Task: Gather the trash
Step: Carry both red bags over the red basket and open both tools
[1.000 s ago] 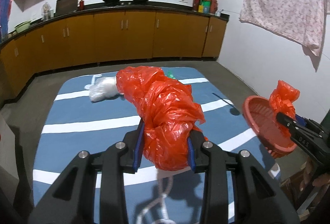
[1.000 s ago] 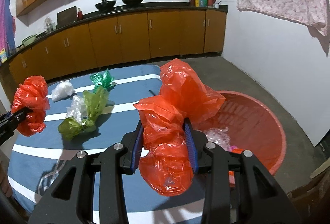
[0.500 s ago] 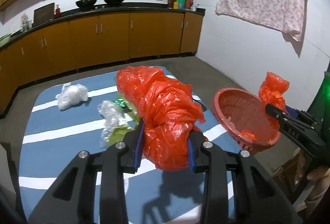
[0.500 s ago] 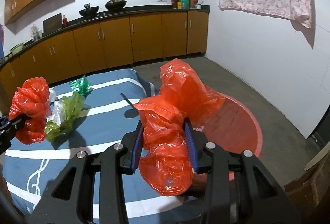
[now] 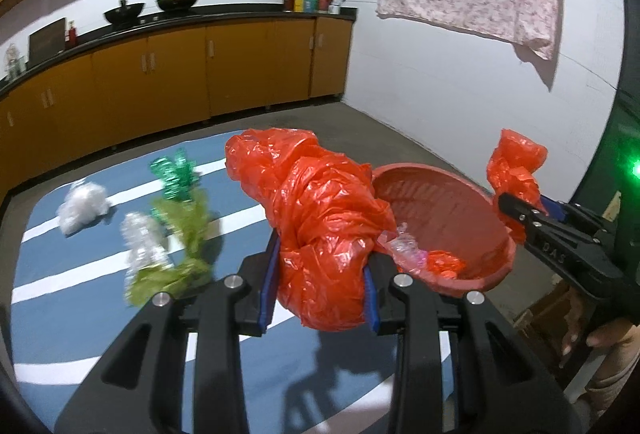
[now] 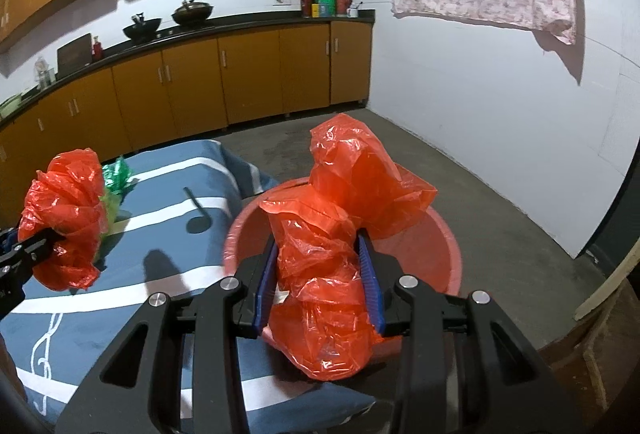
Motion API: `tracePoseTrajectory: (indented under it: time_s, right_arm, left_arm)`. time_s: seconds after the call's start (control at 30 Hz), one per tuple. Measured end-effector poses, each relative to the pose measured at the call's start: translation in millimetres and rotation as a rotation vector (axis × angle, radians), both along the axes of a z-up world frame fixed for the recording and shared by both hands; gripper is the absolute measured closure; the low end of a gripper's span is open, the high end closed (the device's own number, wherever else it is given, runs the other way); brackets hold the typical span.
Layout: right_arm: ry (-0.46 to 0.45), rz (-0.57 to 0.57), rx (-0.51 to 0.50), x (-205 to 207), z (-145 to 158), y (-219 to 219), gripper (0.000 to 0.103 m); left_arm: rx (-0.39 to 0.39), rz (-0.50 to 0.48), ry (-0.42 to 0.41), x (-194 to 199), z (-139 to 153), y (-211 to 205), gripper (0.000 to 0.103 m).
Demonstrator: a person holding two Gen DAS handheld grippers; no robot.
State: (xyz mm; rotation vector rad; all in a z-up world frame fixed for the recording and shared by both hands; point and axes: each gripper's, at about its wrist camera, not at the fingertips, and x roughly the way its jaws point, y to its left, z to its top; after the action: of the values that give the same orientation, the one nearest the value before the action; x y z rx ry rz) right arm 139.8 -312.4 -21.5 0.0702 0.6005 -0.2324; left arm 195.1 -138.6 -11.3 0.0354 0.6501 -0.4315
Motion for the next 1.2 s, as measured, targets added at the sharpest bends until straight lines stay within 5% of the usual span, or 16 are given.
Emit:
tracePoseTrajectory:
  time_s: [0.87,1.0,1.2]
  right_arm:
    - [-0.01,-0.091,0.057,33,-14,-65,0.065]
    - [-0.027,-0.101,0.091,38,-11,-73,0.064]
    - [-0.047,-0.107,0.13,39,-10,-82,0.045]
  left_arm:
    - [0.016,-0.22,0.037,43,-33,-128,0.068]
    - [0.016,-0.222,0.042,52,-37,-135,0.061]
    - [0.016,-0.198,0.059,61,-45,-130,0.045]
